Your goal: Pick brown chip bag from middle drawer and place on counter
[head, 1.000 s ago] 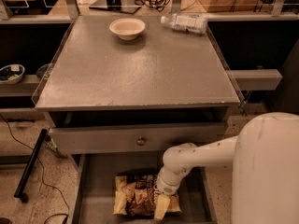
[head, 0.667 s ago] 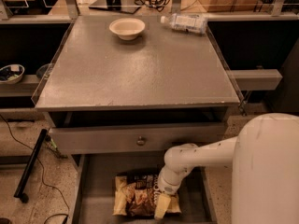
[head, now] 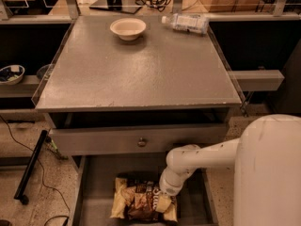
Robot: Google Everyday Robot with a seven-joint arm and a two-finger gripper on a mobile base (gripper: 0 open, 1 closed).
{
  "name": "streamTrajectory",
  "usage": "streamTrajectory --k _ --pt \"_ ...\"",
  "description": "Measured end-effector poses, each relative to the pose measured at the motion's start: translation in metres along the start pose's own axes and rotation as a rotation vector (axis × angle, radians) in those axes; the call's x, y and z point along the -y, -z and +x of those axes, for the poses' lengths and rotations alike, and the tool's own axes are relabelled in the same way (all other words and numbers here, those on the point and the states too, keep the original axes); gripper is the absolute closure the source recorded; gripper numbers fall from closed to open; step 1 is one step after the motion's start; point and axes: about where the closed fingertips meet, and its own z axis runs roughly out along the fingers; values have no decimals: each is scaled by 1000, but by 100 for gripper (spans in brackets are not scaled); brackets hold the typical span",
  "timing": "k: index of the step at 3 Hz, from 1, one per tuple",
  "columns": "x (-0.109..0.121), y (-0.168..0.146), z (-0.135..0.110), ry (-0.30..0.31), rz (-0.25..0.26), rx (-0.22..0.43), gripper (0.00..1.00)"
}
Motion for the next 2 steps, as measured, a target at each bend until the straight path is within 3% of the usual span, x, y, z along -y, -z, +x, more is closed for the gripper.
streamTrajectory --k 1,2 --pt "0 0 0 0 0 0 73" --pt "0 0 0 0 0 0 96"
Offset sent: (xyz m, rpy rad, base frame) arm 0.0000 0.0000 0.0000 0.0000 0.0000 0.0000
